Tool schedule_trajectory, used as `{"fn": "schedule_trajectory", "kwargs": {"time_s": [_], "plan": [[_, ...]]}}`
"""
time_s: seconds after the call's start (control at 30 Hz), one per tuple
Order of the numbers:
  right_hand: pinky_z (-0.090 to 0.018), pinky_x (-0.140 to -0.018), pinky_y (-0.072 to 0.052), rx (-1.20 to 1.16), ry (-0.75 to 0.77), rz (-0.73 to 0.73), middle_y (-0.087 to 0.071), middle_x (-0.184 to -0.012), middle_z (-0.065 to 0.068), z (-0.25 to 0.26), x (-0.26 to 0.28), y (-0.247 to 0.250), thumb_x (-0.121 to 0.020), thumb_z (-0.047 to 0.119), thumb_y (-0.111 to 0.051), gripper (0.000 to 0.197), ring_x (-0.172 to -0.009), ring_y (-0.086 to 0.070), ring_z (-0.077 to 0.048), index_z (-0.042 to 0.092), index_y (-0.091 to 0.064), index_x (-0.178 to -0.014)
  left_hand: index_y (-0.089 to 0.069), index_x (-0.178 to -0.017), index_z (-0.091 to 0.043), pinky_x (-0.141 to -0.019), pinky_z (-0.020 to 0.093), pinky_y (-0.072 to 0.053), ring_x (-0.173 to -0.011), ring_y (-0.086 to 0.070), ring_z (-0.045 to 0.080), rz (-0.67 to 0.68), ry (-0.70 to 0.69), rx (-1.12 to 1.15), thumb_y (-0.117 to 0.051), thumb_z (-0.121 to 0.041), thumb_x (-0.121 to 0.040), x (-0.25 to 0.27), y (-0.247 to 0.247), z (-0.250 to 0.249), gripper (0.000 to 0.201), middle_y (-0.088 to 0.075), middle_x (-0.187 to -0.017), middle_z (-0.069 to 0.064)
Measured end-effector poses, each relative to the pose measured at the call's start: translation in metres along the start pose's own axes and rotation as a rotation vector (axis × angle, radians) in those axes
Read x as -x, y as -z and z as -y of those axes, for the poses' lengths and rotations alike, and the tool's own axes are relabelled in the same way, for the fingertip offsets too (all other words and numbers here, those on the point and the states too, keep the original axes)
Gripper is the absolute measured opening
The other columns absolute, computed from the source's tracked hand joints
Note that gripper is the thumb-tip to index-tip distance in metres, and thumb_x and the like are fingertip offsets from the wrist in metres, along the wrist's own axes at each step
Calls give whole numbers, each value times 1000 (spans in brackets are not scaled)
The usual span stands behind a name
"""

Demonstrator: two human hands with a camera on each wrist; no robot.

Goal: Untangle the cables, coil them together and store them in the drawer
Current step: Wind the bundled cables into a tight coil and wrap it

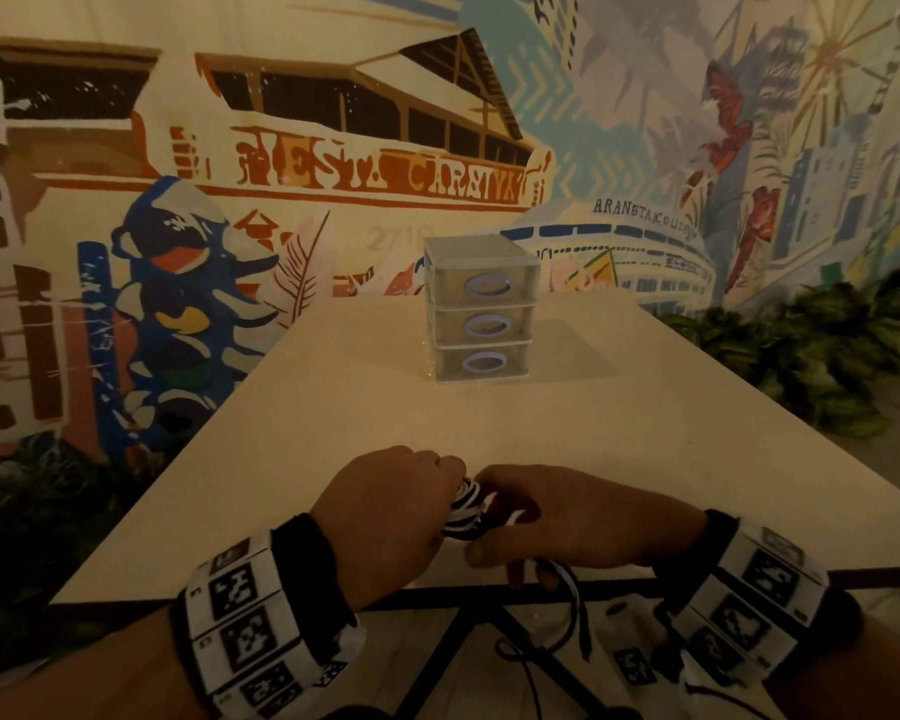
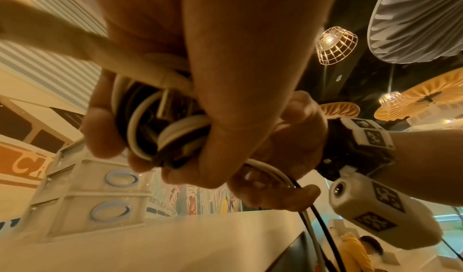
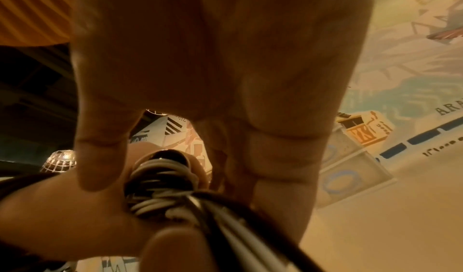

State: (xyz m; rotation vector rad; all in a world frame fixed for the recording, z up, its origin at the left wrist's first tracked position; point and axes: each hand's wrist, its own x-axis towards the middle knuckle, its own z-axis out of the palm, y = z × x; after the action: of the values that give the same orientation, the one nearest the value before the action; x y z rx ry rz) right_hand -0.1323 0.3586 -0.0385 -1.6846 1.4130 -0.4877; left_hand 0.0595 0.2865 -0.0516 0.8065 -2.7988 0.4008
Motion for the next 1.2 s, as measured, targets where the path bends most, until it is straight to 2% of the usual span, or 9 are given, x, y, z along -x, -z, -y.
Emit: {"fn": "schedule_trajectory", "kwargs": {"time_s": [0.17, 0.3, 0.37, 0.5, 0.63, 0.73, 0.83, 0.97, 1.2], "plan": [[-22, -80, -59, 249, 29, 41, -68, -93, 17, 22, -12, -6, -88, 36, -77, 11, -88, -71, -12, 36, -69, -96, -52, -108, -17, -68, 30, -33, -82, -52, 21, 111, 26, -89, -55, -20, -88, -5, 14, -19, 21, -58, -99, 3], [-44, -80, -63, 198, -75, 56, -72, -92, 2, 24, -20, -8, -87, 19, -77, 15, -76, -73, -18, 28, -69, -79, -48, -110, -17, -72, 30, -28, -95, -52, 23, 194, 43, -161, -42, -15, -94, -7, 16, -23, 18, -56, -109, 4], [-40, -72, -64, 194, -126, 49, -69, -84, 4, 25, -23, -12, -85, 14, -78, 17, -72, -72, -16, 25, -68, -76, -49, -111, -17, -73, 29, -29, -99, -53, 24, 223, 62, -152, -42, -15, -95, -8, 15, -23, 18, -57, -111, 4], [-37, -70, -64, 160, -111, 4, -72, -86, -2, 30, -26, -15, -81, 9, -82, 16, -81, -75, -20, 10, -74, -95, -55, -109, -19, -72, 28, -33, -101, -57, 22, 229, 136, -139, -47, -24, -94, -8, 17, -22, 18, -60, -111, 2], [-38, -67, -63, 199, -140, -72, -73, -85, -12, 35, -30, -19, -88, 6, -74, 14, -62, -67, -17, 1, -69, -100, -62, -98, -17, -71, 26, -37, -96, -62, 20, 252, 184, -130, -55, -23, -89, -13, 21, -19, 13, -65, -104, 2], [-34, -66, -61, 342, -177, -107, -64, -68, -12, 34, -36, -25, -95, 12, -64, 15, -50, -62, -16, 1, -66, -84, -65, -73, -18, -62, 21, -43, -76, -68, 11, 248, 212, -152, -77, -30, -69, -17, 26, -18, 17, -70, -80, 0], [-25, -61, -50, 523, -123, -74, -54, -58, -6, 30, -38, -27, -96, 13, -59, 36, -65, -65, -30, 8, -55, -60, -59, -100, -16, -74, 28, -45, -94, -64, 21, 292, 186, -90, -54, -19, -88, -10, 10, -16, 14, -66, -103, 4], [-23, -53, -30, 572, -29, -34, -42, -54, -1, 30, -35, -27, -97, 12, -54, 45, -49, -35, -15, 16, -40, -54, -41, -119, -19, -69, 28, -36, -94, -54, 20, 119, 123, -38, -54, -21, -88, -3, 10, -13, 33, -54, -110, 1], [-28, -60, -44, 489, -31, -86, -64, -71, -12, 29, -33, -16, -94, 19, -58, 26, -67, -60, -25, 2, -61, -75, -47, -112, -21, -72, 26, -33, -99, -50, 19, 97, 165, -85, -53, -22, -90, -6, 18, -16, 23, -53, -114, 1]]}}
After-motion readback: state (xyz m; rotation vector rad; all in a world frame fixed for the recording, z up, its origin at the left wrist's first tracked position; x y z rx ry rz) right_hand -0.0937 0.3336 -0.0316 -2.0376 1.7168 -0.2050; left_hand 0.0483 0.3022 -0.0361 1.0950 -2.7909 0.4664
